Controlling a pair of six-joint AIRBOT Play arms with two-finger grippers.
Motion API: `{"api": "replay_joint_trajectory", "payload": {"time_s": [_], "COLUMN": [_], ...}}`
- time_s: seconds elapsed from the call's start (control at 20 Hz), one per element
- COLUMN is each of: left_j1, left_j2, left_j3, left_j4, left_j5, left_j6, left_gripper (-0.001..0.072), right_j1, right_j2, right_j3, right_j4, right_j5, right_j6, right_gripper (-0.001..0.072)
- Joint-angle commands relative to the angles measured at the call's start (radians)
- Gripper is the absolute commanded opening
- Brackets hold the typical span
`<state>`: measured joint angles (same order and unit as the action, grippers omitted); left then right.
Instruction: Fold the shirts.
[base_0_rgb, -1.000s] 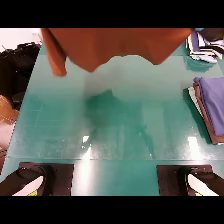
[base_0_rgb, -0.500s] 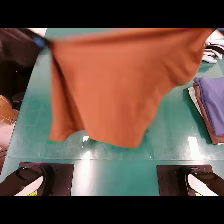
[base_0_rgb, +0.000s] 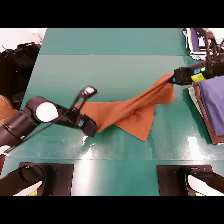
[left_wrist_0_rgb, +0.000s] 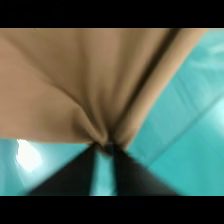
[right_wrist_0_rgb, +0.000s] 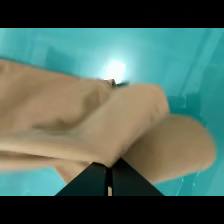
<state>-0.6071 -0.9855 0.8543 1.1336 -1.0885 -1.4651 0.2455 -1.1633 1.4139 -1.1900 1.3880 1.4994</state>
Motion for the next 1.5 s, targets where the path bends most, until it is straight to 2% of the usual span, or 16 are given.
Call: {"api": "replay_joint_trajectory", "payload": {"time_s": [0.0,0.1,0.2,0.4,0.5,0.6,0.75,0.9,1.15,1.45], "left_j1": [-0.04,-0.017,0.09,0.385,0.456,0.46,0.46,0.459,0.396,0.337], "left_j2": [-0.001,-0.001,-0.001,-0.021,-0.086,-0.172,-0.306,-0.429,-0.533,-0.541], "left_j3": [-0.048,0.034,0.131,0.183,0.183,0.183,0.184,0.203,0.265,0.267], "left_j4": [-0.025,0.081,0.159,0.164,0.128,0.083,-0.108,-0.286,-0.296,-0.242], "left_j5": [0.085,0.081,0.08,0.1,0.048,0.029,0.097,0.106,0.114,0.093], "left_j6": [-0.002,-0.012,-0.042,-0.033,0.032,0.098,0.207,0.32,0.347,0.348], "left_gripper": [0.0567,0.0553,0.0553,0.0553,0.0553,0.0553,0.0553,0.0553,0.0552,0.055], "right_j1": [-0.029,-0.054,-0.073,-0.081,-0.081,-0.081,-0.081,-0.081,-0.081,-0.081], "right_j2": [0.052,0.078,0.099,0.122,0.122,0.121,0.122,0.122,0.122,0.122], "right_j3": [-0.112,-0.132,-0.138,-0.137,-0.137,-0.137,-0.137,-0.137,-0.137,-0.137], "right_j4": [-0.006,-0.006,-0.006,-0.006,-0.006,-0.006,-0.006,-0.006,-0.006,-0.006], "right_j5": [-0.053,-0.054,-0.053,-0.063,-0.078,-0.08,-0.076,-0.077,-0.076,-0.076], "right_j6": [0.004,0.004,0.004,0.004,0.004,0.004,0.013,0.023,0.03,0.035], "right_gripper": [0.0012,0.0012,0.0012,0.0012,0.0012,0.0013,0.0013,0.0013,0.0013,0.0013]}}
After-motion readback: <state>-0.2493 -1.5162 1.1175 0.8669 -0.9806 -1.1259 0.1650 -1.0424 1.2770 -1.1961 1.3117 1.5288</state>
